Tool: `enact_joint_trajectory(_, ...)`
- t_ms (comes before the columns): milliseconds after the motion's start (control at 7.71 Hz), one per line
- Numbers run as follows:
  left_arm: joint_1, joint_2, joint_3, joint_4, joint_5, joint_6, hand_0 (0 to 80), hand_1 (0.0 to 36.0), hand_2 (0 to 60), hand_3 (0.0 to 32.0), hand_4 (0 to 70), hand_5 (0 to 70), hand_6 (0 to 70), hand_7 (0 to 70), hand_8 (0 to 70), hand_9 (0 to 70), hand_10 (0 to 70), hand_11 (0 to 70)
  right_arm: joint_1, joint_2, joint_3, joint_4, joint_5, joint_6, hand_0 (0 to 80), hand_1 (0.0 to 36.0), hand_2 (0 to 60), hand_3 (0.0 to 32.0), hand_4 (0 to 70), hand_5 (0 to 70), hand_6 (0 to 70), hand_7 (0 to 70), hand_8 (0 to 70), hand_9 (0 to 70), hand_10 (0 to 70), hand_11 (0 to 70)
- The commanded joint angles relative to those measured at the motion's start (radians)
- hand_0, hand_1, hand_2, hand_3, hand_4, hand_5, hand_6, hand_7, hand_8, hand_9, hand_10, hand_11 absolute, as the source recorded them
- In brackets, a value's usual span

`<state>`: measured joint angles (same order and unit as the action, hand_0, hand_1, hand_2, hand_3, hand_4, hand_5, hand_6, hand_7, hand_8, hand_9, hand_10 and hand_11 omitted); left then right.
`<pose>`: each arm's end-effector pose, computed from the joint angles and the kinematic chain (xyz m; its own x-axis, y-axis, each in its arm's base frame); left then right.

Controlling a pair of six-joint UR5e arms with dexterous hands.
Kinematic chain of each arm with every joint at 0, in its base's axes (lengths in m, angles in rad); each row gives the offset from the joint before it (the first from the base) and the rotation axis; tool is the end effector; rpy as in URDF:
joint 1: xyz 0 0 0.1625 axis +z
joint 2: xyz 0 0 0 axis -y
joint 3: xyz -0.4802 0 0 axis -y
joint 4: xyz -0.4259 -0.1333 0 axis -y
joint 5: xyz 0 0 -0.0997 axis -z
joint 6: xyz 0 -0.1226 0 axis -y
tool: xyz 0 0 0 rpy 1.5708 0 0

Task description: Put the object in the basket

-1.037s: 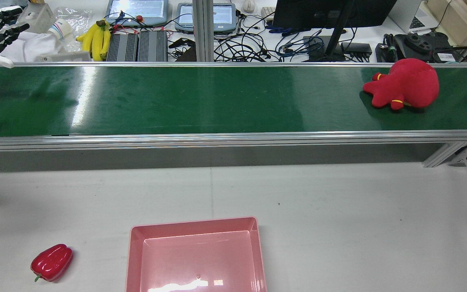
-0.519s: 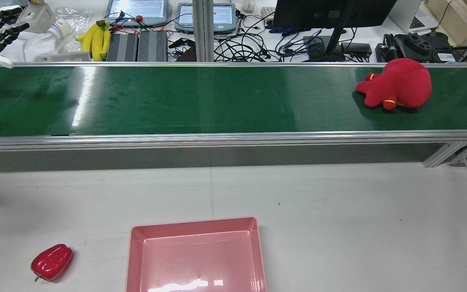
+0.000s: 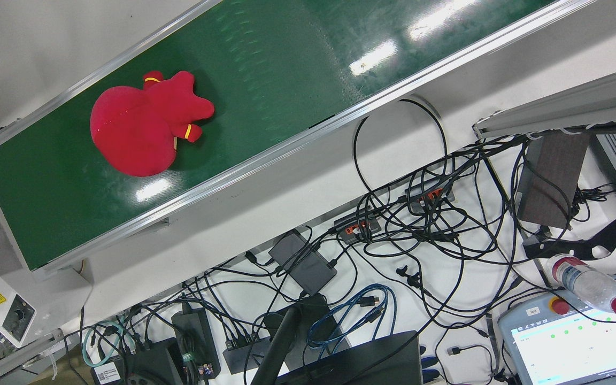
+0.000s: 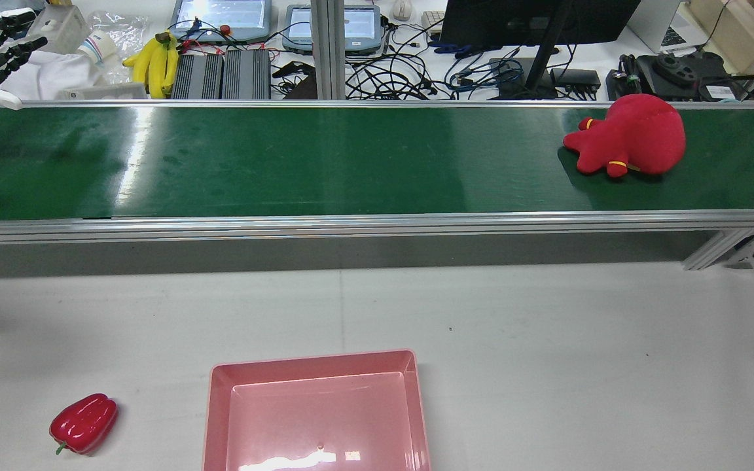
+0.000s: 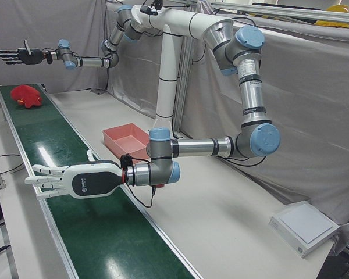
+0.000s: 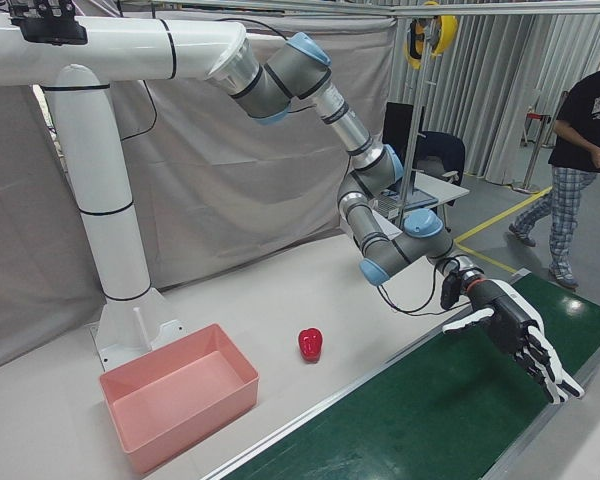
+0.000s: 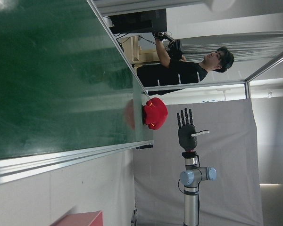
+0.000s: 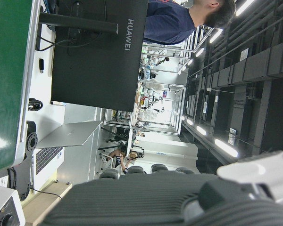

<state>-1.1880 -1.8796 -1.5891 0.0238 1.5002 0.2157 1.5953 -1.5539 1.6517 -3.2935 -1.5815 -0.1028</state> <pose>0.1282 -0.6984 0.5418 -0.9523 -0.2437 -0.1837 0.0945 0.3370 -0.9367 0.1454 -0.5456 0.7072 -0.9948 -0.0082 0.1019 -0.1013 -0.0552 -0.9933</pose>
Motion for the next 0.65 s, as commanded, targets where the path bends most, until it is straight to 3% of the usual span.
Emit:
enact_joint_trajectory(0, -0.001, -0.001, -0.002, 0.001, 0.002, -0.001, 72.0, 21.0, 0.0, 0.0, 8.1, 17.5, 2.7, 3.1, 7.5, 12.2, 0.0, 0.0, 0.000, 0.000, -0.001, 0.000, 0.000, 0.000, 0.0, 0.0, 0.0, 0.0, 0.0, 0.0, 0.0, 0.0, 0.0, 0.0, 0.0, 0.0)
enact_joint_trajectory(519, -0.013, 0.000, -0.058, 0.031, 0.002, -0.032, 77.5, 21.1, 0.0, 0.0, 9.9, 18.2, 2.9, 3.3, 7.5, 12.2, 0.0, 0.0, 0.000, 0.000, -0.001, 0.000, 0.000, 0.000, 0.0, 0.0, 0.0, 0.0, 0.0, 0.0, 0.0, 0.0, 0.0, 0.0, 0.0, 0.0)
